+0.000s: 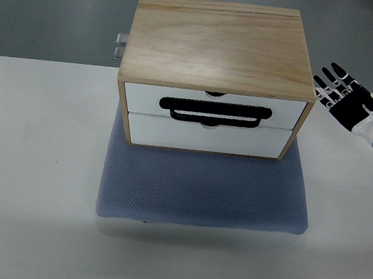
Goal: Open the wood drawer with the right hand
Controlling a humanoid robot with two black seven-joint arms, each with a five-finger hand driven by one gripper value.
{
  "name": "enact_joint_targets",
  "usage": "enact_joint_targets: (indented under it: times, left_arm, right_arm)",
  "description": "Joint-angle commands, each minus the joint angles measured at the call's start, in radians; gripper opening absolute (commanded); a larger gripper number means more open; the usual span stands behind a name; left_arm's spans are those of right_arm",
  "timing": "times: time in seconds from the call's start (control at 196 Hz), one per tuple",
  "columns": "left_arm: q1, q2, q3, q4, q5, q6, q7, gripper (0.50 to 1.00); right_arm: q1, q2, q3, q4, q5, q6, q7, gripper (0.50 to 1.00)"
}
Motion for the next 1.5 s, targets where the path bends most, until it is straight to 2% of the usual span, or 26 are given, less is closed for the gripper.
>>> enact_joint_targets:
  times: [0.0,0.611,0.881,1.172,1.493]
  left_arm:
    - [0.001,0.0,0.004,-0.001,0.003,0.0,0.0,1.0]
    - [-0.005,0.0,-0.002,0.001,0.0,0.0,0.006,1.0]
    - [-0.005,0.0,-0.001,0.001,0.0,0.0,0.006,1.0]
    - [-0.005,0.0,-0.001,0.001,0.0,0.0,0.006,1.0]
    - [-0.005,0.0,-0.001,0.001,0.0,0.0,0.006,1.0]
  right_arm:
    - [-0.009,0.002,-0.001,0.0,-0.002,0.0,0.001,0.954]
    - [-0.003,-0.021,-0.01,0.0,-0.018,0.003,-0.002,0.954]
    - [0.001,-0.063,-0.01,-0.002,-0.028,0.084,0.001,0.952]
    - [-0.008,-0.077,-0.013,-0.012,-0.029,0.035,0.008,0.952]
    - [-0.009,-0.129,-0.014,-0.019,-0.074,0.023,0.027,0.948]
